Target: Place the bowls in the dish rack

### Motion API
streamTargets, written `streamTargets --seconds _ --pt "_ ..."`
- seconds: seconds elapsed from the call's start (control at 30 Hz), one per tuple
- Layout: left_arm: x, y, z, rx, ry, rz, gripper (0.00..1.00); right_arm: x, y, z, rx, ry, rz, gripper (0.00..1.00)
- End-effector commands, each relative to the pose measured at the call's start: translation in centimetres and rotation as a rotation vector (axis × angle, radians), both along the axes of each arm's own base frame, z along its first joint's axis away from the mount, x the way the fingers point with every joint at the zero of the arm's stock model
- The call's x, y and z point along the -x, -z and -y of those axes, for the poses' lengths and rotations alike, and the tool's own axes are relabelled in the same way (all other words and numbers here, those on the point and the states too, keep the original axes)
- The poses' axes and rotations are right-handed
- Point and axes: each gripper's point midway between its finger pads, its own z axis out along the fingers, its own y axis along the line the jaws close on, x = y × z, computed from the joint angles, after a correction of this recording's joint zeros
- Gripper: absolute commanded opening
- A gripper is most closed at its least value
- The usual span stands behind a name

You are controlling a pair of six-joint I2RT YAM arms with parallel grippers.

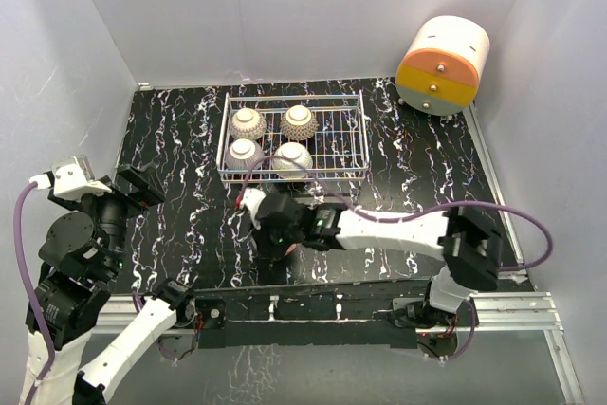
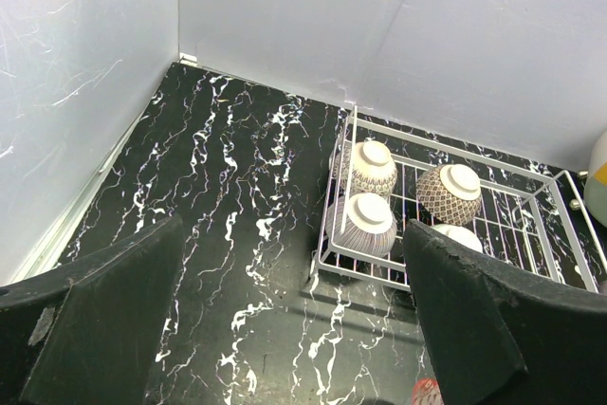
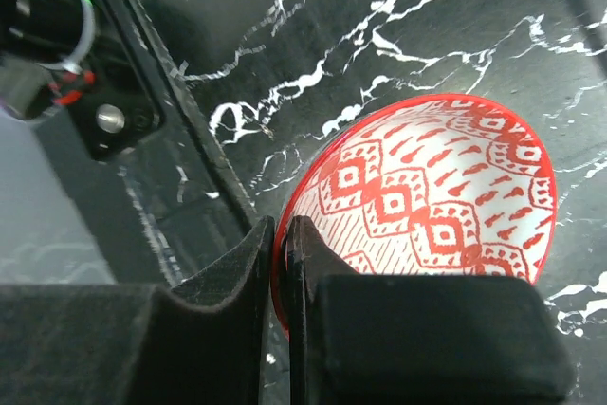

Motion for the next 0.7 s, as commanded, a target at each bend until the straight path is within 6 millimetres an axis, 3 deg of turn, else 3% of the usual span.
streamTargets --seconds 0.0,0.13,0.3,0.4,0.53,0.67 --pt "0.5 -0.9 -0.3 0.010 -0.001 0.031 0.97 -1.6 -9.1 -0.7 -0.313 0.004 -0.044 0.08" --pt "0.5 -1.0 -0.2 0.012 0.003 0.035 0.97 -3.3 -12.9 0.6 -0.457 0.023 -0.088 0.08" --pt "0.6 -1.3 -0.4 0.008 0.001 0.038 0.97 -5.7 -19.8 2.5 -0.673 0.019 -0.121 0.08" --pt "0.7 -1.5 -0.5 0.009 -0.002 0.042 0.97 -8.8 -22.7 4.1 -0.764 0.088 -0.080 0.08" --pt "0.7 -1.5 -0.3 0.014 0.006 0.043 0.97 -14.5 -24.7 7.6 -0.892 0.204 -0.048 0.08" --pt "0.7 -1.7 -0.2 0.013 0.011 0.044 0.97 -19.2 -24.7 10.3 -1.006 0.274 -0.055 0.08"
